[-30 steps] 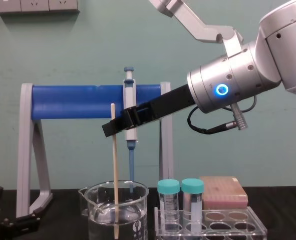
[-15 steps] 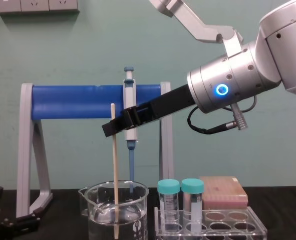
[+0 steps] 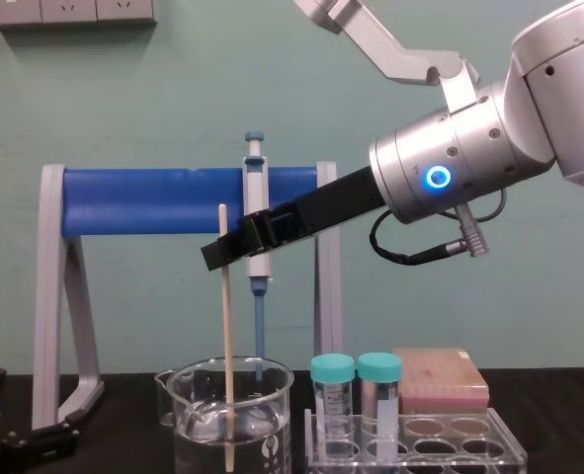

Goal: Hold the thermometer with one hand and immerse one end into the beaker, then reinsert it into the test tube rack.

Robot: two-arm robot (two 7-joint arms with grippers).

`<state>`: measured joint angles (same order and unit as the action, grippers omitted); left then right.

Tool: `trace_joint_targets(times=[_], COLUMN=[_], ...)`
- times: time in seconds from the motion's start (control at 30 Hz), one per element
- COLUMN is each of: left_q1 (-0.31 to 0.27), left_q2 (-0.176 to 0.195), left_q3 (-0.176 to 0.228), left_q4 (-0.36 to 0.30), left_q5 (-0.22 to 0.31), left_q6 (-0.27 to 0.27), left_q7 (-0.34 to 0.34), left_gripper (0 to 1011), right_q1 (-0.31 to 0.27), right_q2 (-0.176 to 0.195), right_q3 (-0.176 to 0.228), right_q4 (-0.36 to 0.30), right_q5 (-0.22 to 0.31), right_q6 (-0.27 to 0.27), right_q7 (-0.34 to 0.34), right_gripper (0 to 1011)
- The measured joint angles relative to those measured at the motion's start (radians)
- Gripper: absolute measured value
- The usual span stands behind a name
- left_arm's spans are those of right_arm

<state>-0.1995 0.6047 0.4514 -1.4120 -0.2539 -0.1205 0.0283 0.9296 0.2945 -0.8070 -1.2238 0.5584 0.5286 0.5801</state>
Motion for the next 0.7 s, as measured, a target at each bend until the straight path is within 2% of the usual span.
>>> trace_joint_targets(times=[0.7], left_q1=[0.0], left_q2=[0.0], left_q3=[0.0], left_q4=[0.0], left_q5=[0.0], left_q6=[0.0], left_q7=[0.0], left_gripper=[1004], right_q1=[0.0], right_q2=[0.0], right_q3=[0.0], right_q4=[0.0], right_q5=[0.0], right_q6=[0.0], right_q7=[0.0], right_gripper=[48])
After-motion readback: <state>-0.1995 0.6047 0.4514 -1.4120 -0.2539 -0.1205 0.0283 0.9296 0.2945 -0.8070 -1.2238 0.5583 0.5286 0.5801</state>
